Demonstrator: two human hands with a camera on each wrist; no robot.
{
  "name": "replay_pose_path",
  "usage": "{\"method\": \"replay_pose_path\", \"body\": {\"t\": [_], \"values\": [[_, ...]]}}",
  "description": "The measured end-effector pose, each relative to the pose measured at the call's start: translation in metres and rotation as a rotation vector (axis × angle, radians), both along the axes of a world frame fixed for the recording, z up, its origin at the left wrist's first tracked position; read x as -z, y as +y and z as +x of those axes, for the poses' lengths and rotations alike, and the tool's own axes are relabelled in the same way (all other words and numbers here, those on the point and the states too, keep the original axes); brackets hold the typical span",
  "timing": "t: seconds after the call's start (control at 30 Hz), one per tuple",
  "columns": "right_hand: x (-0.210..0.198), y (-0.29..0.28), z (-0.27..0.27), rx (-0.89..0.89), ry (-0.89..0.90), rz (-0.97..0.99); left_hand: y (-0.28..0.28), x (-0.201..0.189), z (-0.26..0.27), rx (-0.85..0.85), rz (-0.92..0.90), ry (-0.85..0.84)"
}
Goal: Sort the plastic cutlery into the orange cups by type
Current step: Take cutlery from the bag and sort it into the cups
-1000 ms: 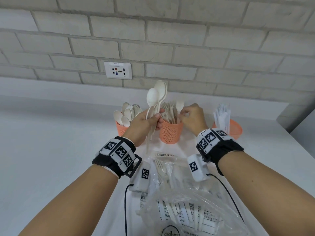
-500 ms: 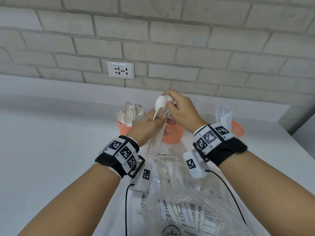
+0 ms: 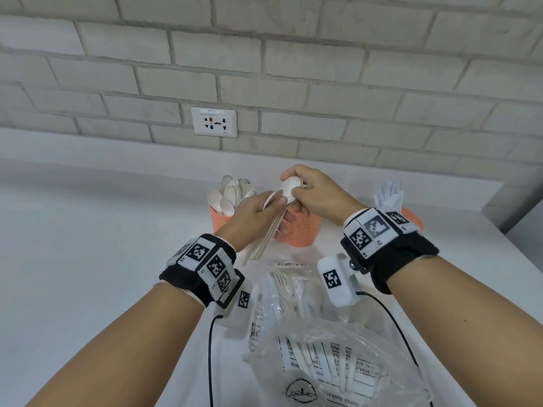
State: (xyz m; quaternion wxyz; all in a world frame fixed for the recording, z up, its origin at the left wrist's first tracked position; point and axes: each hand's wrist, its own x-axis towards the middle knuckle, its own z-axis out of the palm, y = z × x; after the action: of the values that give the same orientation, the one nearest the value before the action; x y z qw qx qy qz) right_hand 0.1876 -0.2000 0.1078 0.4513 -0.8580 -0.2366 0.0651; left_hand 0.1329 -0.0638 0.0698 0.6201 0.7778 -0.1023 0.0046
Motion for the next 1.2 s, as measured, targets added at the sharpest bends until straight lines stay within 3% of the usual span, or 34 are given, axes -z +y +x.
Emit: {"method": "replay_pose_path", "body": {"t": [0.17,0.27,0.4,0.47,0.63,0.73,0.93,1.1,1.2], "values": [[0.005,0.005,-0.010,-0.088,-0.070,0.058,0.007,-0.003,-0.007,0.029,-0.126,0.088],[0.005,0.010,-0.014,-0.109,-0.301,-0.027,0.011,-0.001,-0.007,0.055,-0.175,0.196],[0.009,0.018,-0.017,-0.187,-0.494,-0.096,0.014,0.001,-0.007,0.089,-0.082,0.174],[0.011,0.020,-0.018,-0.174,-0.391,-0.027,0.016,0.001,-0.008,0.071,-0.045,0.139],[0.005,0.026,-0.026,-0.208,0.145,0.231,0.014,-0.004,-0.007,-0.047,-0.146,0.088],[-0.001,0.030,-0.026,-0.259,0.099,0.163,0.013,-0.011,0.000,-0.102,-0.219,0.098],[-0.004,0.041,-0.017,-0.111,-0.156,0.095,0.025,-0.026,0.002,-0.131,-0.084,-0.008],[-0.005,0.035,0.002,0.209,-0.381,0.259,0.076,-0.020,0.023,-0.453,-0.072,-0.156],[-0.001,0.043,0.002,0.306,-0.463,0.343,0.094,0.002,0.025,-0.490,0.007,-0.046]]}}
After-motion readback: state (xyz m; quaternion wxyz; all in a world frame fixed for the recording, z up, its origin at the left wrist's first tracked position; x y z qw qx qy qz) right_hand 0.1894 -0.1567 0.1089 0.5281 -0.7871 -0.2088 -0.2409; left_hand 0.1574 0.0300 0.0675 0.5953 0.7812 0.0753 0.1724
